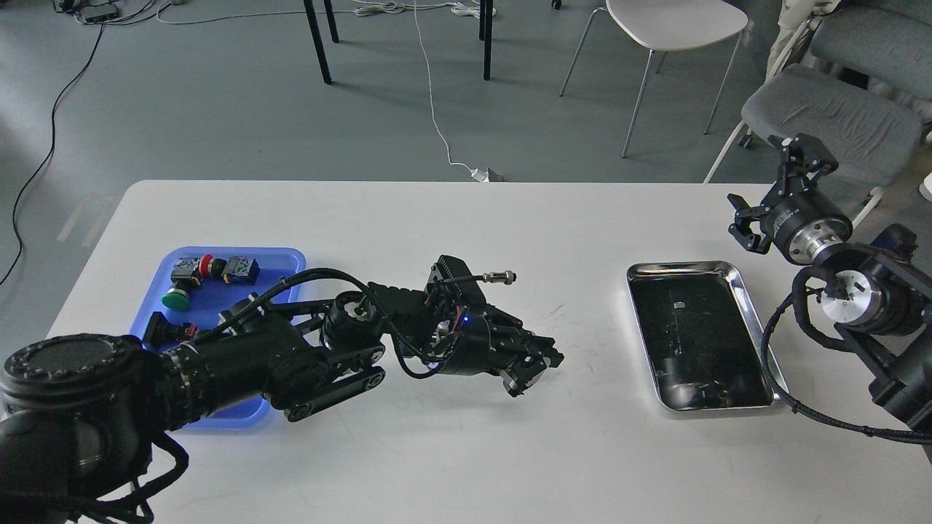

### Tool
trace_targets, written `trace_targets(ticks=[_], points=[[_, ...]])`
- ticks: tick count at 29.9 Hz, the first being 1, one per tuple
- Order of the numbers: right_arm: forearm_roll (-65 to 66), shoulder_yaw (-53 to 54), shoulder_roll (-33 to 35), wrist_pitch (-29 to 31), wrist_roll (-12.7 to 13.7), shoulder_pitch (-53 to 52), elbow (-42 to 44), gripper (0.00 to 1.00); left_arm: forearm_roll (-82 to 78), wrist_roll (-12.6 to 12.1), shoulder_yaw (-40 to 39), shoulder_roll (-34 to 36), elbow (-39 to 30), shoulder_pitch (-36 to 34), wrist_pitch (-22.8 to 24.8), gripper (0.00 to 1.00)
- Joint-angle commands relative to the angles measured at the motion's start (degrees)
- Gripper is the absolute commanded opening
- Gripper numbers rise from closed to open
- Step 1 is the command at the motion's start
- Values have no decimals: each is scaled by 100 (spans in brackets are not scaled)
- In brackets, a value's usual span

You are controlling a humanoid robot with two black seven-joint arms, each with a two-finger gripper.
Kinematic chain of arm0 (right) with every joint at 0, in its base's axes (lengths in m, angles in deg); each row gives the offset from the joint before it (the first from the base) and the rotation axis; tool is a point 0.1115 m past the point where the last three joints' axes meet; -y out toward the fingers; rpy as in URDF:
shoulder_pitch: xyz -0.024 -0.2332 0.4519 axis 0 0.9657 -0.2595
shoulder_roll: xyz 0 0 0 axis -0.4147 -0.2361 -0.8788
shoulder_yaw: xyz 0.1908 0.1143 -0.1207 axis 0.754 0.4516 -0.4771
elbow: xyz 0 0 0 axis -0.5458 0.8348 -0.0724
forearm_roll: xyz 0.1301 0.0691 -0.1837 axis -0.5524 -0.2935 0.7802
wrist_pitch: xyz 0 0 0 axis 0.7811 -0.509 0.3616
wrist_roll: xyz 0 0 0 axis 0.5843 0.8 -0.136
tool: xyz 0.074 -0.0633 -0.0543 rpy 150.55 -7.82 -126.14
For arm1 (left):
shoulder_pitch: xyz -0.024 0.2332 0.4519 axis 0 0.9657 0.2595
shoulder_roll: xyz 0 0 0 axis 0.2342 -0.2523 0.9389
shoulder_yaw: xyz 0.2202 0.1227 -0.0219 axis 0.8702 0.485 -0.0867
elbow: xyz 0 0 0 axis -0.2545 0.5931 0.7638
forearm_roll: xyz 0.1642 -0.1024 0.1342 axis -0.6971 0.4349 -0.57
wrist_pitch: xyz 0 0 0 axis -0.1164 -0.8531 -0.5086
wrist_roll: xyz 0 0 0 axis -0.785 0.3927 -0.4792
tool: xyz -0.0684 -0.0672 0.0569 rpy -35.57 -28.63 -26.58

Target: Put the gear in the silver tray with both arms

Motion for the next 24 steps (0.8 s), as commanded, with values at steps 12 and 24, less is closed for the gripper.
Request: trace_targets(ticks=[12,24], points=[[0,-9,53,17,-9,8,0,99,69,0,-9,-15,49,-6,26,25],[0,0,53,26,-9,35,0,99,192,0,-9,-15,5,-33,61,33]])
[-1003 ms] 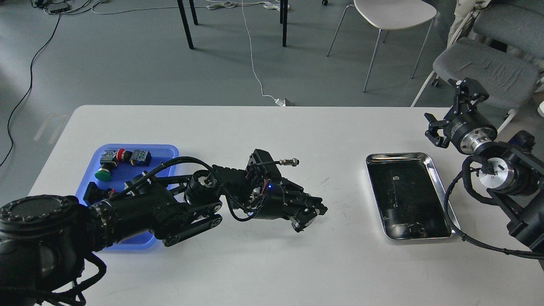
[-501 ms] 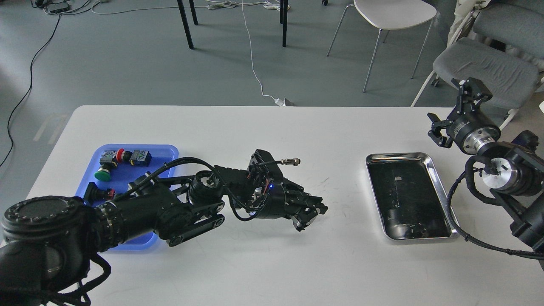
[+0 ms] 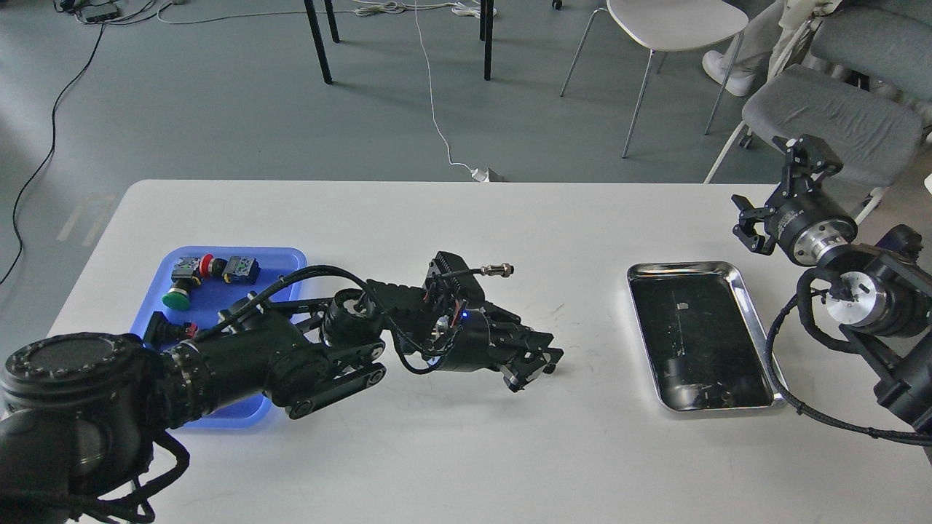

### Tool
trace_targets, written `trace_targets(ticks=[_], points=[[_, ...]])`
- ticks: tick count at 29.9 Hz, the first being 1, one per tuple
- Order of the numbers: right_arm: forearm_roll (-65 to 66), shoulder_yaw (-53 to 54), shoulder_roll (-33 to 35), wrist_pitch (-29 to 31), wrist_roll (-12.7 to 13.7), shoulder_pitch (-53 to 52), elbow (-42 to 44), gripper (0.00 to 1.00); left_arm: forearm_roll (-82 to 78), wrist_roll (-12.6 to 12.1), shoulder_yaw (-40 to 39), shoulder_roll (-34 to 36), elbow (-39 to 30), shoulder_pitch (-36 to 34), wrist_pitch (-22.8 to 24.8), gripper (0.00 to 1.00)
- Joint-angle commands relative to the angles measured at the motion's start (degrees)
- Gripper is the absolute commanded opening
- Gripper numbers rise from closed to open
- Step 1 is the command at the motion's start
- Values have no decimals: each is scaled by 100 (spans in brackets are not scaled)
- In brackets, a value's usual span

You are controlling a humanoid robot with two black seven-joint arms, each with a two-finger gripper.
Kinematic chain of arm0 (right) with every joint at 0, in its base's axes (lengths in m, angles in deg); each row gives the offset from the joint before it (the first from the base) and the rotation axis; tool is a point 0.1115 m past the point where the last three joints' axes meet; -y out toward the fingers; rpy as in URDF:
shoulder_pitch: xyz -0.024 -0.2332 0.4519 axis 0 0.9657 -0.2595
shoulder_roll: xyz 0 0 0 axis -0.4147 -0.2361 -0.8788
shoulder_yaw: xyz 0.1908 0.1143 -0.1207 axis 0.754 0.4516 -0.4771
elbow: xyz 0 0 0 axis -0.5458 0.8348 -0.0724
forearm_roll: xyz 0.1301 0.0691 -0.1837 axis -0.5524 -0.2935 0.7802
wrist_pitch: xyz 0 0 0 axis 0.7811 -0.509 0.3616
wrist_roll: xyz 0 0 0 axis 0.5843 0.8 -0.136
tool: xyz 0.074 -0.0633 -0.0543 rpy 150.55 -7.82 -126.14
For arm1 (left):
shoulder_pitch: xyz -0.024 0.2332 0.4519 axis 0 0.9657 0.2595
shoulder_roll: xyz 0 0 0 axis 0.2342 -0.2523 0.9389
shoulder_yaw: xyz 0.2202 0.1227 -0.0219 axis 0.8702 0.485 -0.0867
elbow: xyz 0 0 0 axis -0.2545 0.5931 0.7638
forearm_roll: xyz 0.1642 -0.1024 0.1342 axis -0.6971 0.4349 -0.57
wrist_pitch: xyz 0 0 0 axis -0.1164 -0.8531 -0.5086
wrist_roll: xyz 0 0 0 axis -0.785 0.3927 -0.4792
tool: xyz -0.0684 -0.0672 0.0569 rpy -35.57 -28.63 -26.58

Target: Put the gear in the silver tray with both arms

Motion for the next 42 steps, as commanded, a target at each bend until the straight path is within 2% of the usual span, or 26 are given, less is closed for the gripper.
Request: trace_targets(ticks=[1,7,14,18,27,32,37,42], points=[[0,8,-1,1,-6,1,0,99,3,0,1,-9,-13,4,5,33],[0,-9,-1,1,3,10,0,99,221,0,-34,53,-21,-22,5,41],[0,-114,87,1,64,-7,0,99,1574,0,-61,518,-30,-663,13,58],[-18,-351,131,9,99,-60,-70,99,2365,0,-87,817,31,-927,-4,74],[-9,-668,315,36,82,-209,-167,99,3535,0,-210,1696,49,-1059,-66,79],[0,-1212,754,36,143,-507,-527,99,3992,0,-667,2012,84,-1050,-66,80],[-88,-1801,974,36,310,-1026,-589,99,4537,0,-773,2145,426,-1042,-74,83],[-79,-1837,1194,36,319,-1176,-659,99,5624,0,-974,2373,848,-954,-189,87]])
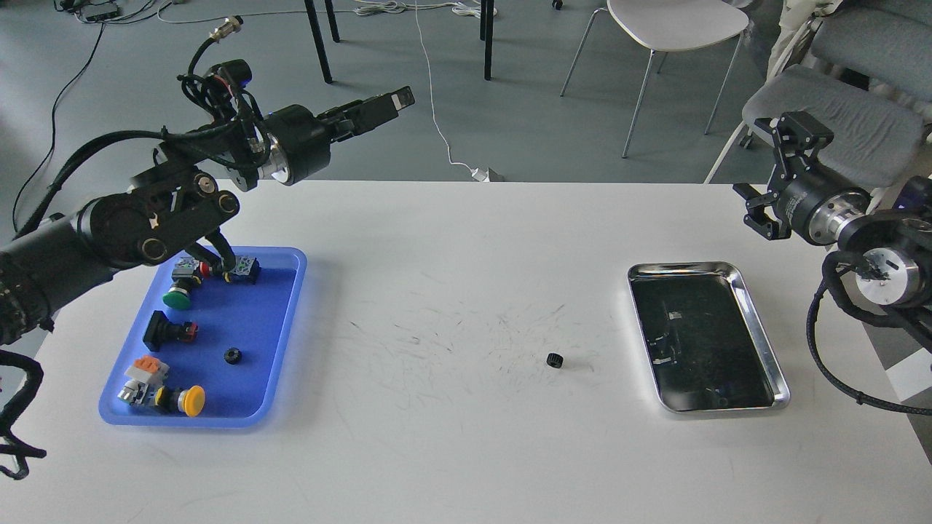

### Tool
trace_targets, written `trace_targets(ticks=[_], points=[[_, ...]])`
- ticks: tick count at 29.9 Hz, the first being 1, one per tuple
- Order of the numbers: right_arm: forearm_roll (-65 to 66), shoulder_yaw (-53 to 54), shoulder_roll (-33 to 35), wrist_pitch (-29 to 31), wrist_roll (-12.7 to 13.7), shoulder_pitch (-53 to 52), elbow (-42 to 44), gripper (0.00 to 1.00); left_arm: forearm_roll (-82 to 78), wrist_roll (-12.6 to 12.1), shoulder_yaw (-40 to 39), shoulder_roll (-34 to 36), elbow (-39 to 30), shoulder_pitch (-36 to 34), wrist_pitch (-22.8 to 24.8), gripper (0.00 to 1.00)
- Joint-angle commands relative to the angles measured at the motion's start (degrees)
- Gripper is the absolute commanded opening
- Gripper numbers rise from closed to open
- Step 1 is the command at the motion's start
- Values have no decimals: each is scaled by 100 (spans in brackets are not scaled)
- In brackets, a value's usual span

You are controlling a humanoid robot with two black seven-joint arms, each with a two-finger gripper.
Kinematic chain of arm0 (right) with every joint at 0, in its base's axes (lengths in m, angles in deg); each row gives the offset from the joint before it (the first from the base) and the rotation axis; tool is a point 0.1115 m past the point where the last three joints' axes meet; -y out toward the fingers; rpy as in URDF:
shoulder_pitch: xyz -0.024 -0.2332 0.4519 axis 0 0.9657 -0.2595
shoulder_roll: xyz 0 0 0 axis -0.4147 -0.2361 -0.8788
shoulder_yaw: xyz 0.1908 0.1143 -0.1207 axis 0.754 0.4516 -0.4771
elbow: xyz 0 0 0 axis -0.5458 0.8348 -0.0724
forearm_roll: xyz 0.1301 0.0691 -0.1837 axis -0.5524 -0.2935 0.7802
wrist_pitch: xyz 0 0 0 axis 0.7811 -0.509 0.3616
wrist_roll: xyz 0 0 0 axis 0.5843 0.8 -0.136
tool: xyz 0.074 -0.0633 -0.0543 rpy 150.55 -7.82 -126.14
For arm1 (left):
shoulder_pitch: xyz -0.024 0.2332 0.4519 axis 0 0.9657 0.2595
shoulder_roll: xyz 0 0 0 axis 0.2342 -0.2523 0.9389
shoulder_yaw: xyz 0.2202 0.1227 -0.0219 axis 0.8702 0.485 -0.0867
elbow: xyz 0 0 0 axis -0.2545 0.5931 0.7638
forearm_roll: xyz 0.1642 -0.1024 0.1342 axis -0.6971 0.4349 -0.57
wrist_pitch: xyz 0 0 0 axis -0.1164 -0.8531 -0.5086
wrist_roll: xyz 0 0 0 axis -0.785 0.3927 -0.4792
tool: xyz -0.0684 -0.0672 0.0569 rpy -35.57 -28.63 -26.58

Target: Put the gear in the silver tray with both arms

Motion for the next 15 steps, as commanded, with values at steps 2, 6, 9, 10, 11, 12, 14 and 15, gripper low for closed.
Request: trace_targets(ticks=[2,6,9,10,11,12,14,15], points=[[20,22,181,69,-47,-99,-253,99,1290,1,-175,171,358,148,-70,92],[90,22,252,-45,-56,-240,-386,99,1924,1,-201,216,604,254,-61,94],[151,-30,252,-124,-65,-319,-351,99,2214,1,-227,216,868,429,-35,96],[230,-31,261,-133,-65,-337,-386,99,2345,1,-227,207,929,525,-44,96],[335,-31,261,-133,-74,-354,-386,99,2469,1,-236,207,956,596,-26,97],[476,-22,269,-133,-65,-380,-386,99,2626,1,-245,215,956,666,-17,97],[669,-13,270,-107,-65,-416,-395,99,2943,1,-236,216,982,763,-9,98],[723,-31,261,-107,-65,-442,-378,99,3066,1,-236,242,991,807,26,98]])
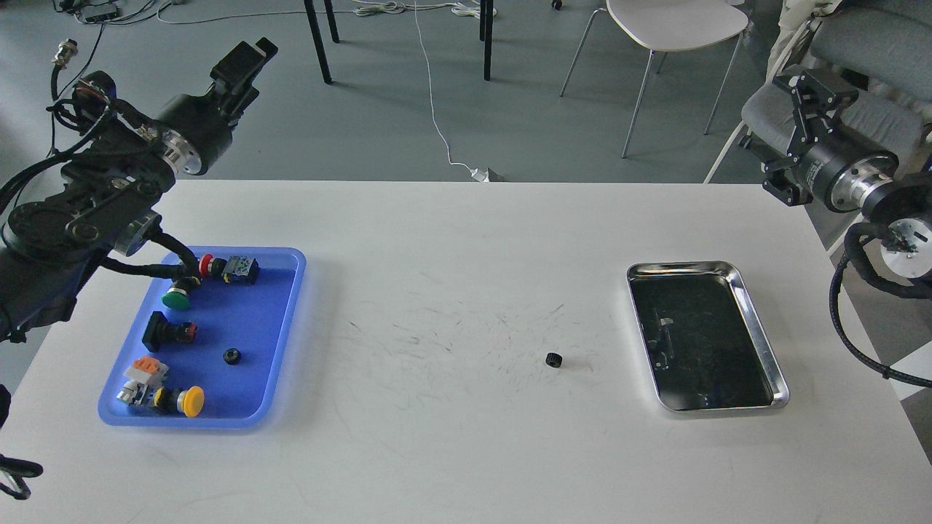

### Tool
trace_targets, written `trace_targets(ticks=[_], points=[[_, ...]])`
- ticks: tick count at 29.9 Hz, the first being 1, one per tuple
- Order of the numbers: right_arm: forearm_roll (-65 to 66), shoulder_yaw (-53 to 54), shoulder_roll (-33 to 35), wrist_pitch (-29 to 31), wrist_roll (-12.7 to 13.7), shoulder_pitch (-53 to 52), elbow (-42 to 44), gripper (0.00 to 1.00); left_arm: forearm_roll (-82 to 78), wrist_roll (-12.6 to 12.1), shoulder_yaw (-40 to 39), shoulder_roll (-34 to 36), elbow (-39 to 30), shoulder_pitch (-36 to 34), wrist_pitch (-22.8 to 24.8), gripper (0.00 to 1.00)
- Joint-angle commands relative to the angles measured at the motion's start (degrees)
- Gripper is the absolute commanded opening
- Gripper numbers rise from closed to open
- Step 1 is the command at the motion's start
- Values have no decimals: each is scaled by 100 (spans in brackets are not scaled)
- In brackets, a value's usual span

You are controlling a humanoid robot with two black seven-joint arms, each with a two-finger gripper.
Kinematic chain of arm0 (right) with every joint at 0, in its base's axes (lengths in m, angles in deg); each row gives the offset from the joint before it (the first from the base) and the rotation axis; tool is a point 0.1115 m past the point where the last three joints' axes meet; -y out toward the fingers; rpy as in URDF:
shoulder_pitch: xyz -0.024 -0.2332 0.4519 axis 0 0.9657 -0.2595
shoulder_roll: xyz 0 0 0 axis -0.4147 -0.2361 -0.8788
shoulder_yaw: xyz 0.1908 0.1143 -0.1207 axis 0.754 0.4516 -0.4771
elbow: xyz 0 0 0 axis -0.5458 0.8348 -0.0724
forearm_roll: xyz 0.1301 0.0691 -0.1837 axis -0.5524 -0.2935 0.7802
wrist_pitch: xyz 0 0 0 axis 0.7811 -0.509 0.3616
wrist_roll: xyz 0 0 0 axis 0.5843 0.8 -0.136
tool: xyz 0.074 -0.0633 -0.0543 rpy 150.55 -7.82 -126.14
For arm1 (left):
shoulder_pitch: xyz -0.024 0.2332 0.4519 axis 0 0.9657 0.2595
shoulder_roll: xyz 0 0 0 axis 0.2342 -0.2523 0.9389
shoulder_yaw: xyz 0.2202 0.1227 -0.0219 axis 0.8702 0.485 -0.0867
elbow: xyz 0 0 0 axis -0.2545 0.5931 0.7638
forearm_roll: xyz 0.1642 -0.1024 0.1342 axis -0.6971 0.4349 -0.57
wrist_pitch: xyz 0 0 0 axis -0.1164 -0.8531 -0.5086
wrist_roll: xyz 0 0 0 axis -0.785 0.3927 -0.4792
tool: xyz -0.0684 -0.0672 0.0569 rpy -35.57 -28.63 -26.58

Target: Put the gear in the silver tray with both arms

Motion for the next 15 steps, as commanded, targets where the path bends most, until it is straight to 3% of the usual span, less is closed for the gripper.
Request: trace_targets(ticks=[1,5,8,15], points=[[285,-37,-6,17,29,-77,13,99,490,1,4,36,45,177,56,98],[408,-335,-6,34,91,-94,-40,99,858,1,-22,62,80,186,126,98],[628,-555,11,52,91,-182,-66,99,1271,1,-162,194,115,212,529,98],[1305,-626,284,895,91,-384,-190,99,1808,1,-487,300,221,371,741,98]])
